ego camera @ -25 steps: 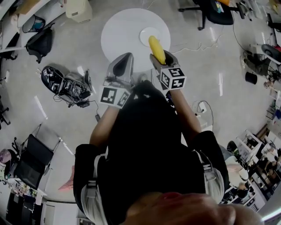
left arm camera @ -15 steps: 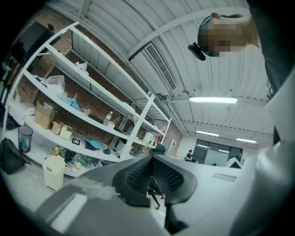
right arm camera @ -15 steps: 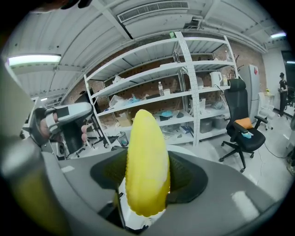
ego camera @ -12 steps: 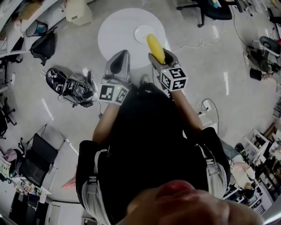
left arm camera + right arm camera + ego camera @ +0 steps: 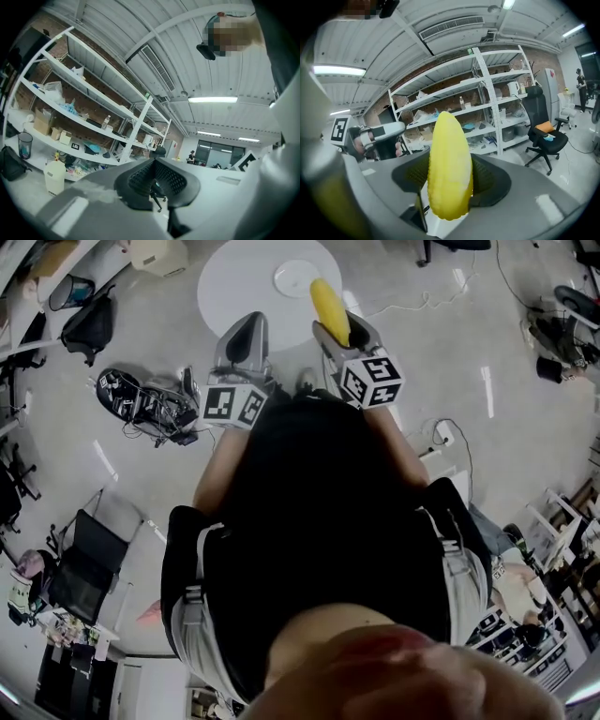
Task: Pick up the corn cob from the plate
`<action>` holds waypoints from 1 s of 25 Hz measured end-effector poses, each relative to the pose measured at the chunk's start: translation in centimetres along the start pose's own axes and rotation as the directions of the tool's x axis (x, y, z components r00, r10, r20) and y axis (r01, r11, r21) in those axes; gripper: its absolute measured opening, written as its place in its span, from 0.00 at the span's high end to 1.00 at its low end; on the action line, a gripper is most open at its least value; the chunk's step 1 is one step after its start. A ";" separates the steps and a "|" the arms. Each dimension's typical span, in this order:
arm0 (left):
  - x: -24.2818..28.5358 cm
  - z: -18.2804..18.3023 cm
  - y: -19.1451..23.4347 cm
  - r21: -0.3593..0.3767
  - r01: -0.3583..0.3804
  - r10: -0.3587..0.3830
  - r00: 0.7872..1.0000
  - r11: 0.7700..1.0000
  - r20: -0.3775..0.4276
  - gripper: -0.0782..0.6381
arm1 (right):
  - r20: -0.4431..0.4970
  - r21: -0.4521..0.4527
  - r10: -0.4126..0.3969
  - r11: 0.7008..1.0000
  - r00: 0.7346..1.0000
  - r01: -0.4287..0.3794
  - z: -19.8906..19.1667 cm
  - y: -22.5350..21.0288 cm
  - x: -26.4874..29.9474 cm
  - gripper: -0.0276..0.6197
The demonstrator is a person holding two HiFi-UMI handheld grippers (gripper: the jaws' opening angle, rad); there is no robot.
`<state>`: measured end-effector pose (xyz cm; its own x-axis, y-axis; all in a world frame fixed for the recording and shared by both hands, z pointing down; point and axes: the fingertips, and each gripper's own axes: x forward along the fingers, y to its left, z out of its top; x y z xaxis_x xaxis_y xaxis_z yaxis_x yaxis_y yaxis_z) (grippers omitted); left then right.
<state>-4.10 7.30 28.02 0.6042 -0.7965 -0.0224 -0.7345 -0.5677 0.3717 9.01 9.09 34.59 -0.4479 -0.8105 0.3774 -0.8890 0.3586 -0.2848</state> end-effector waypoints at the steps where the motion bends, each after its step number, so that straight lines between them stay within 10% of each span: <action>1: -0.1 0.0 -0.1 0.003 -0.002 0.002 1.000 1.000 0.003 0.88 | 0.009 0.007 0.006 1.000 1.000 -0.006 0.0 0.2 -0.3 0.55; 25: 0.0 -1.1 -2.0 0.025 -0.017 0.017 1.000 1.000 -0.002 0.88 | 0.065 0.016 0.062 0.998 0.996 -0.064 0.4 0.3 -3.3 0.55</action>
<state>-2.33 8.69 28.35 0.5927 -0.8053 -0.0141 -0.7518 -0.5594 0.3492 10.26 11.74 32.90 -0.4954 -0.8148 0.3010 -0.8570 0.4018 -0.3227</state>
